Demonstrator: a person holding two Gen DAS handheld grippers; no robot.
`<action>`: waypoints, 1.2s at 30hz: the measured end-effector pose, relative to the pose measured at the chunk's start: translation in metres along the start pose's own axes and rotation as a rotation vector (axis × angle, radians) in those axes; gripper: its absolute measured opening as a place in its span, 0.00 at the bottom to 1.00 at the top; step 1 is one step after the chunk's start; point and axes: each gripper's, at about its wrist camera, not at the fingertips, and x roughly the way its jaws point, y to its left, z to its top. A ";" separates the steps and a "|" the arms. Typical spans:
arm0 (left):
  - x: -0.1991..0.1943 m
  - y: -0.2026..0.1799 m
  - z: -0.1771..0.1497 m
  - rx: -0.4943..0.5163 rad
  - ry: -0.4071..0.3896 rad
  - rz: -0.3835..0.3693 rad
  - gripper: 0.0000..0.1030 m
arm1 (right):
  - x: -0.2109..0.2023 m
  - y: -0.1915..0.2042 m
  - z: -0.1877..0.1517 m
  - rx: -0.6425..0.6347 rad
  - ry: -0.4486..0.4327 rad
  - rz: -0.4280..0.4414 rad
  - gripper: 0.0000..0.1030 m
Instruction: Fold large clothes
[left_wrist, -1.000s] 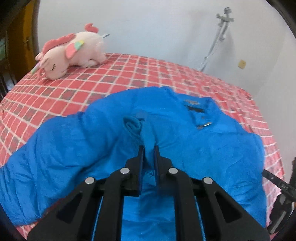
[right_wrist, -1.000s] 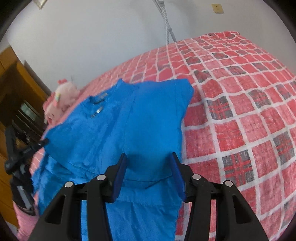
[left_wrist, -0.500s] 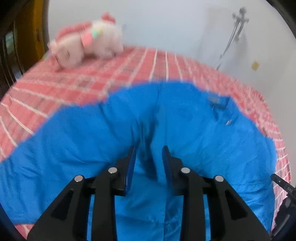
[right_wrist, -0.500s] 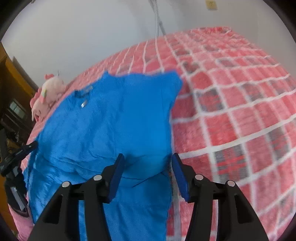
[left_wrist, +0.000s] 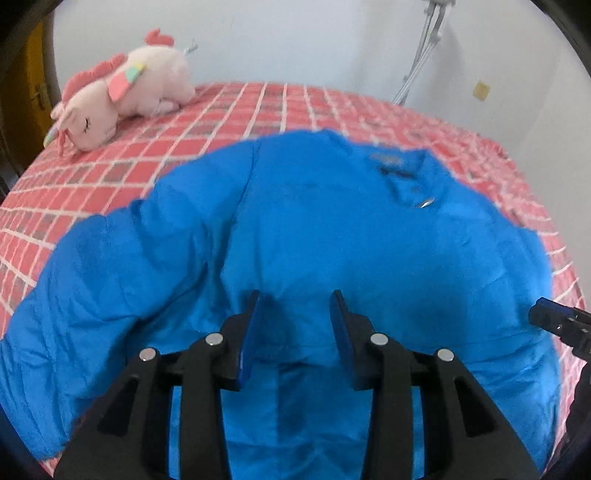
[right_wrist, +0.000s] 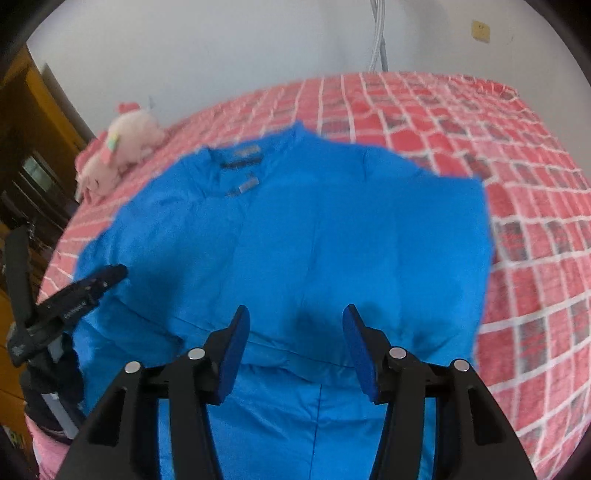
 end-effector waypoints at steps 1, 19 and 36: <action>0.005 0.003 -0.002 0.001 0.020 -0.008 0.35 | 0.007 -0.001 -0.003 0.002 0.014 -0.008 0.51; -0.069 0.040 -0.005 -0.068 -0.086 0.010 0.54 | -0.033 0.002 -0.020 -0.035 -0.097 0.080 0.64; -0.208 0.304 -0.169 -0.500 -0.013 0.530 0.79 | -0.013 0.018 -0.031 -0.073 -0.019 0.037 0.67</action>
